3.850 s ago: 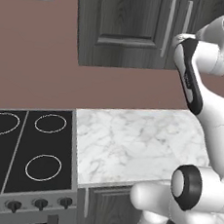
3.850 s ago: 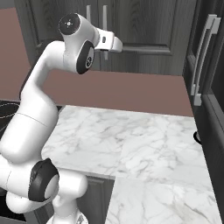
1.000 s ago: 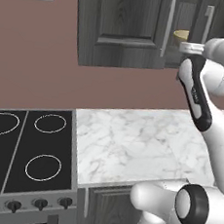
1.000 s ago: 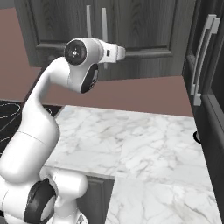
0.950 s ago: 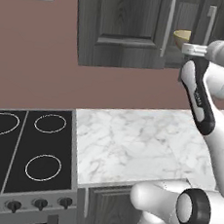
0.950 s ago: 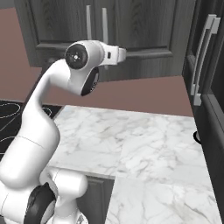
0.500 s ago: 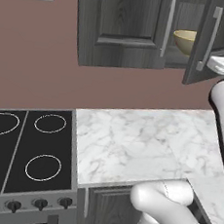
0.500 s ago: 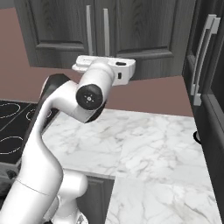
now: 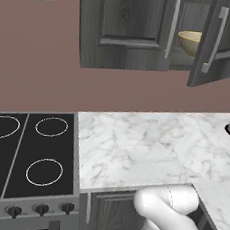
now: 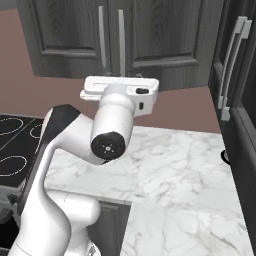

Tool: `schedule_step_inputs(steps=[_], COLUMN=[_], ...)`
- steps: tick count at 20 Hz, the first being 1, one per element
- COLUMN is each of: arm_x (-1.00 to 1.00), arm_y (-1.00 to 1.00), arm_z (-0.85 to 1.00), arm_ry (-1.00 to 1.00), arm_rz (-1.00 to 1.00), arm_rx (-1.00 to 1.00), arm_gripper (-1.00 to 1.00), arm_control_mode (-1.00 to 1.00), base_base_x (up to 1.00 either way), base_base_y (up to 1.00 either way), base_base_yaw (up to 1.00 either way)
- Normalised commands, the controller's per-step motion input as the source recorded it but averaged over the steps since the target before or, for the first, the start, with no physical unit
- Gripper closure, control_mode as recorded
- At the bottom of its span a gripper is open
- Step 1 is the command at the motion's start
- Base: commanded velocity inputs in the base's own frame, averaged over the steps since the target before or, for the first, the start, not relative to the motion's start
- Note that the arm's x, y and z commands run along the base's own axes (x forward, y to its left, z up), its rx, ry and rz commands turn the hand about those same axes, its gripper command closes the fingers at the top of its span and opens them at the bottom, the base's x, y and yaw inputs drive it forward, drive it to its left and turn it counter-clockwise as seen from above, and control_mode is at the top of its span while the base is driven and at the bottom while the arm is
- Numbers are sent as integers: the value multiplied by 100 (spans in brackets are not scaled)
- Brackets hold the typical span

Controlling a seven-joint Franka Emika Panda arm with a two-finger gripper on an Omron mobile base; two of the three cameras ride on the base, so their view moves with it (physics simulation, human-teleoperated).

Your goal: Move the bowls from the cabinet to the plates on the dining table.

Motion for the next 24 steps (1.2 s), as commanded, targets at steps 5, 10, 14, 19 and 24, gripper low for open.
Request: schedule_step_inputs(steps=[5, 10, 14, 19, 24], arm_x=[-2, 0, 0, 0, 0], arm_y=[38, 46, 46, 35, 25], arm_z=[-2, -14, -21, -4, 0], arm_ry=[1, 6, 7, 12, 18], arm_rz=[0, 0, 0, 0, 0], arm_rx=[0, -6, -14, -4, 1], arm_gripper=[-100, -100, -100, -100, -100], arm_control_mode=[-100, -100, -100, -100, -100], base_base_x=[0, 0, 0, 0, 0], base_base_y=[0, 0, 0, 0, 0], base_base_yaw=[0, 0, 0, 0, 0])
